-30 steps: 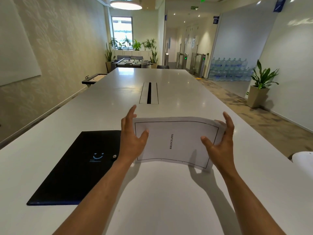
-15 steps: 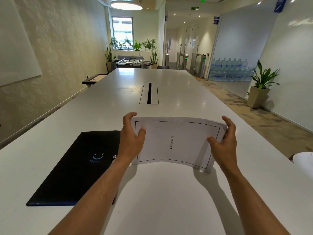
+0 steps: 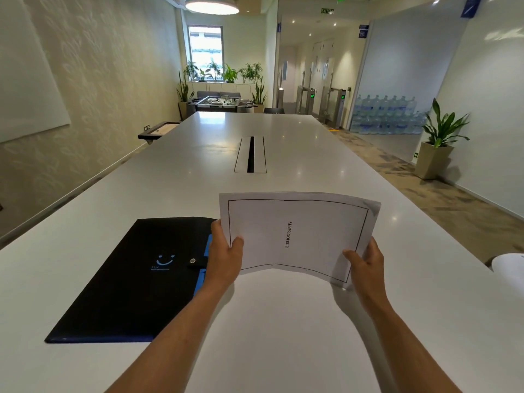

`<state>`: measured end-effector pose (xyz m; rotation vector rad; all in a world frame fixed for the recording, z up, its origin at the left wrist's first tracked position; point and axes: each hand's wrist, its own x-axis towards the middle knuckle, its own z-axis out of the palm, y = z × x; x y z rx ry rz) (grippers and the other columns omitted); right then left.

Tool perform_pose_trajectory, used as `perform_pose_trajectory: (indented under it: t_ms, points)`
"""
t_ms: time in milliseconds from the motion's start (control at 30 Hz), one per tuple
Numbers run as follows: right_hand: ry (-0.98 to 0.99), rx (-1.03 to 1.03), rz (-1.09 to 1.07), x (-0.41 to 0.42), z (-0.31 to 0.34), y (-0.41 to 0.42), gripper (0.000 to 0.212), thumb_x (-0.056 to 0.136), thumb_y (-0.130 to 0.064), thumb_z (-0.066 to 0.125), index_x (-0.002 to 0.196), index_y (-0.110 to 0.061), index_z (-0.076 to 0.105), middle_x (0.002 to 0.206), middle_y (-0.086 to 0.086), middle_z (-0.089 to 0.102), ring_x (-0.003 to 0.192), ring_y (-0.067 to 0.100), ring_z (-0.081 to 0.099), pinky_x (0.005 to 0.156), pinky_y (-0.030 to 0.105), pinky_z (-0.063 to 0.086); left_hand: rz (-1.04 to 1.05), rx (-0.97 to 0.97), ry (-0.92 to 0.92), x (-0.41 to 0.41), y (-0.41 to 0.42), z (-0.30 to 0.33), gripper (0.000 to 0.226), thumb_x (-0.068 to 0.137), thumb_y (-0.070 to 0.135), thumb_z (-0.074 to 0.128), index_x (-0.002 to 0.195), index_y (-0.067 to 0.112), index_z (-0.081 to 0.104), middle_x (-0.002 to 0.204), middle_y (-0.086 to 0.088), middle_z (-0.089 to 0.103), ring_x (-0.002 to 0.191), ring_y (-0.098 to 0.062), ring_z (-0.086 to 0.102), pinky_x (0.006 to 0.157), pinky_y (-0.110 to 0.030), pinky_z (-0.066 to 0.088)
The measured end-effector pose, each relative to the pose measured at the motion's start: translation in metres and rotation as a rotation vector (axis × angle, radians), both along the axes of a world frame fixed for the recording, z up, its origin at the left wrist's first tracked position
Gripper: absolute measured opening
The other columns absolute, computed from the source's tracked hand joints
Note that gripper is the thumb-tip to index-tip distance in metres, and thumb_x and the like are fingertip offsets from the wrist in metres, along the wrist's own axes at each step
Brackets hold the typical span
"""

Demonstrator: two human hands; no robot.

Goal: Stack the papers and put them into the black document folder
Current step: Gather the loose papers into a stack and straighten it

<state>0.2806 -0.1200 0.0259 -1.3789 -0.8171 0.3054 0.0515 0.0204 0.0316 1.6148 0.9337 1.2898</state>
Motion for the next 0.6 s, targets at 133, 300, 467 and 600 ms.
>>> perform_pose_trajectory:
  t_ms: [133, 300, 467, 600]
  points:
    - [-0.004, -0.034, -0.018, 0.000, -0.010, -0.003, 0.030, 0.092, -0.004, 0.056, 0.117, -0.020, 0.055, 0.106, -0.002, 0.064, 0.096, 0.008, 0.061, 0.076, 0.024, 0.049, -0.027, -0.095, -0.007, -0.001, -0.004, -0.019, 0.035, 0.095, 0.012, 0.051, 0.121, 0.030, 0.036, 0.121, -0.002, 0.054, 0.107, -0.016, 0.056, 0.084, -0.027, 0.050]
    - [-0.008, -0.040, -0.087, -0.004, -0.006, -0.004, 0.021, 0.091, -0.008, 0.057, 0.093, -0.029, 0.058, 0.089, -0.005, 0.064, 0.075, 0.001, 0.062, 0.064, 0.019, 0.048, -0.054, -0.052, 0.053, -0.007, 0.005, -0.014, 0.025, 0.097, 0.017, 0.050, 0.121, 0.017, 0.047, 0.115, -0.007, 0.061, 0.104, -0.019, 0.060, 0.088, -0.036, 0.052]
    - [0.195, -0.010, -0.092, -0.002, 0.000, -0.003, 0.022, 0.089, -0.001, 0.057, 0.101, -0.019, 0.062, 0.091, -0.002, 0.067, 0.079, 0.011, 0.065, 0.065, 0.024, 0.049, -0.029, -0.170, -0.102, -0.018, 0.018, 0.014, 0.008, 0.094, 0.023, 0.058, 0.102, 0.023, 0.059, 0.087, -0.007, 0.063, 0.080, -0.017, 0.058, 0.069, -0.028, 0.051]
    - [0.450, 0.044, -0.115, -0.014, 0.003, 0.006, 0.029, 0.087, 0.004, 0.055, 0.111, -0.012, 0.061, 0.096, 0.001, 0.070, 0.082, 0.017, 0.068, 0.064, 0.026, 0.053, -0.234, -0.421, -0.410, -0.017, 0.001, 0.018, 0.038, 0.085, 0.050, 0.062, 0.106, 0.018, 0.061, 0.098, -0.009, 0.066, 0.089, -0.027, 0.065, 0.068, -0.038, 0.053]
